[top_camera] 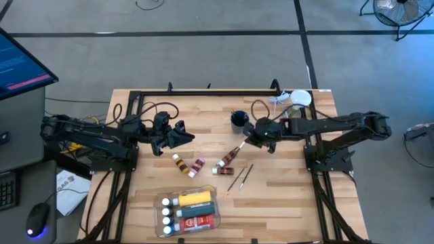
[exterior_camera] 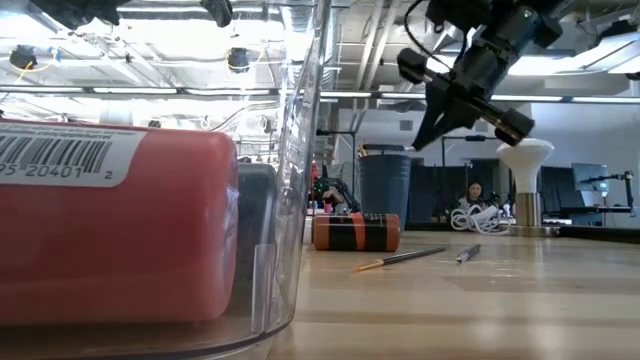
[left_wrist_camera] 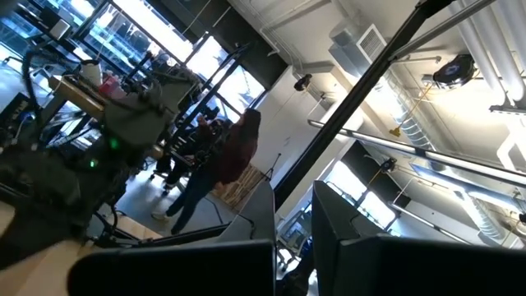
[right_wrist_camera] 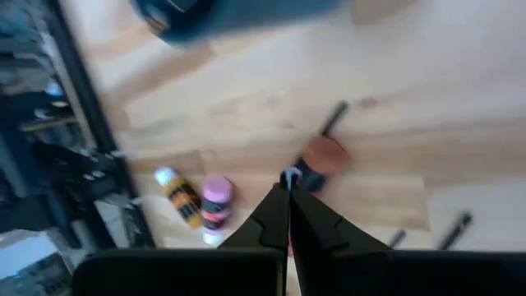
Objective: Pick & Place Paint Supplies
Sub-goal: Put the paint brush into the blue cup
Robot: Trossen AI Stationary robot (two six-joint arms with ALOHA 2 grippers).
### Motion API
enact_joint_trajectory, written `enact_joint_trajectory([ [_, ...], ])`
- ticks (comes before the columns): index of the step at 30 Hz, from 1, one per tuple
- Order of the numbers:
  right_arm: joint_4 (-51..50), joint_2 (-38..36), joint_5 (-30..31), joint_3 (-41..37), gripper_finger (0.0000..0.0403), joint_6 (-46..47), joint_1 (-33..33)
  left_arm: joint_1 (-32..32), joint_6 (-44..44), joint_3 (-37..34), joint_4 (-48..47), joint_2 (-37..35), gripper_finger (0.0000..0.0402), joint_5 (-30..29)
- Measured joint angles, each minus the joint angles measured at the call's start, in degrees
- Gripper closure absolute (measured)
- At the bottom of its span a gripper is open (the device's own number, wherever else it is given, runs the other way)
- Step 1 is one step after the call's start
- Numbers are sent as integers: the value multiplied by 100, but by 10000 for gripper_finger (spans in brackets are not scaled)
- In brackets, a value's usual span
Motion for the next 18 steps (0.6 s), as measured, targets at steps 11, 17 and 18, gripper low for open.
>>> enact_joint_trajectory([
  [11, 5, -684, 443, 0, 403, -688, -665, 1, -1, 0, -89, 0, 400, 0],
  [17, 5, -932, 548, 2, 403, -959, -977, 0, -2, 0, -183, 0, 400, 0],
  [18, 9, -967, 548, 0, 403, -996, -1024, 0, -2, 0, -212, 0, 400, 0],
])
